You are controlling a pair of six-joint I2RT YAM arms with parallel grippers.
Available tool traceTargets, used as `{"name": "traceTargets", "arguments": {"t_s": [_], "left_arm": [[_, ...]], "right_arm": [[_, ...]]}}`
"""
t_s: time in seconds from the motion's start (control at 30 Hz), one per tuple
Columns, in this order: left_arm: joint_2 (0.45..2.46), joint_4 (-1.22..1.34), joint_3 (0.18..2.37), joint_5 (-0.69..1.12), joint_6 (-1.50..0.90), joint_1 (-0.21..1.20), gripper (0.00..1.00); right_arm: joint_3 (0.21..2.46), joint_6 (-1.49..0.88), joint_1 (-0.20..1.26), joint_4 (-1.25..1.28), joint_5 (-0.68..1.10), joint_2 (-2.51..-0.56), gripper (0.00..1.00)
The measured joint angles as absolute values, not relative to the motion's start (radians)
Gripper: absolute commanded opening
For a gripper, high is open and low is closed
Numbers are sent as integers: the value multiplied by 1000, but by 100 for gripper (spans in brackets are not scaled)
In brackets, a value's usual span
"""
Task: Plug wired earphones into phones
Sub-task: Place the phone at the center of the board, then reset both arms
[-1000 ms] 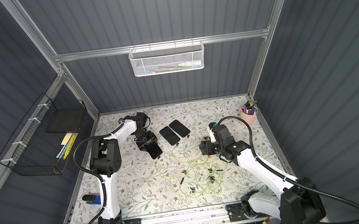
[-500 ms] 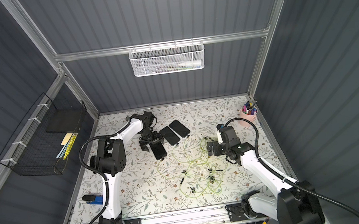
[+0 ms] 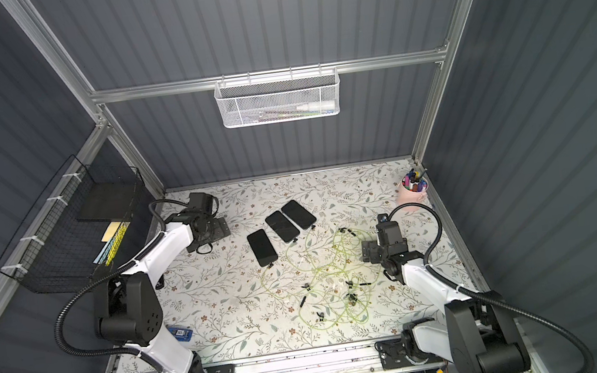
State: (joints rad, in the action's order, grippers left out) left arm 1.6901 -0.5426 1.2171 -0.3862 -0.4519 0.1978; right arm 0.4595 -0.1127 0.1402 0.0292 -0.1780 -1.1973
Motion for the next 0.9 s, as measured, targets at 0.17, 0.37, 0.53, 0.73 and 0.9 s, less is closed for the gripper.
{"name": "traceTargets", "arguments": {"t_s": [0.17,0.37,0.53,0.73,0.9], "left_arm": [[1708,-255,1003,-533,-347,191,100],[1715,26,877,-551,-204,188,100],[1713,268,756,-546,-123,179,100],[1713,463,643,-515,-81,135,100],[1713,559,628,-494,-81,96,100]], "right_arm": [[397,-61,109,296,-196,-1216,99],[394,-24,63,560,-181,-1336,99],[390,-7,51,805,-176,-1521,99],[368,-15,19,863,-154,-1555,99],[369,-19,12,896,-145,-1551,99]]}}
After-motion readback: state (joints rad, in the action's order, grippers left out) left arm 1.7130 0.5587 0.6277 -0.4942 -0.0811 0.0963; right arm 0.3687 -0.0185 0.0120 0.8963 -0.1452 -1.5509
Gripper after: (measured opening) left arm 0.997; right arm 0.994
